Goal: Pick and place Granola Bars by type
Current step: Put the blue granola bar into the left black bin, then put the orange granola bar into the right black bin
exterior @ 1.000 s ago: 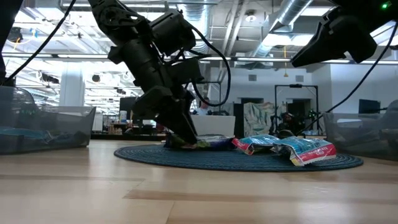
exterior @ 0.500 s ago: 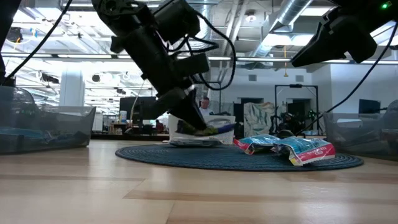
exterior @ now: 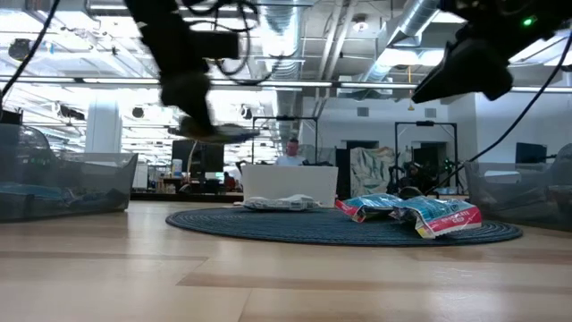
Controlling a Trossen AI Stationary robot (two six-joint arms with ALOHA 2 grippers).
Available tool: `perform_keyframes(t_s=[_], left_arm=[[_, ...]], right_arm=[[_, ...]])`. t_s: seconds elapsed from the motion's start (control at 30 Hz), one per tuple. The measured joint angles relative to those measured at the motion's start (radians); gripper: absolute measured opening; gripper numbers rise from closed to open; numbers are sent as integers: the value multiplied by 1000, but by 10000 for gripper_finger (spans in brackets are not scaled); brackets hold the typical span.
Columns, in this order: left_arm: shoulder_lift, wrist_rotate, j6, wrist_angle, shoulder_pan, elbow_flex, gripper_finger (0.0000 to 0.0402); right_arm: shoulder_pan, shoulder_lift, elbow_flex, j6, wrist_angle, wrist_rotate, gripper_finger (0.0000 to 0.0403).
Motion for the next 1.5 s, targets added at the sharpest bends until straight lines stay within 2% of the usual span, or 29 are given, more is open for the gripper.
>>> perform_keyframes(t_s=[0.2,0.27,0.37,0.73,0.9,1.27,1.5], left_arm=[[-31,40,-471,-453,-89,-1,2],[-31,83,-578,-540,-127,-10,2],[-31,150,-659,-581,-183,-24,2],[-30,367,-768,-595,-302,-96,4],[-30,379,-784,-606,-310,-126,25],[-30,350,-791,-631,-310,-126,112],[-30,374,-754,-630,-310,-126,127]], right_arm=[[-75,0,0,0,1,-9,127],[-93,0,0,0,5,-29,127],[-112,0,0,0,13,-66,127],[-129,0,0,0,47,-118,127],[-129,0,0,0,50,-120,127],[-129,0,0,0,54,-120,127],[-129,0,0,1,54,-120,127]])
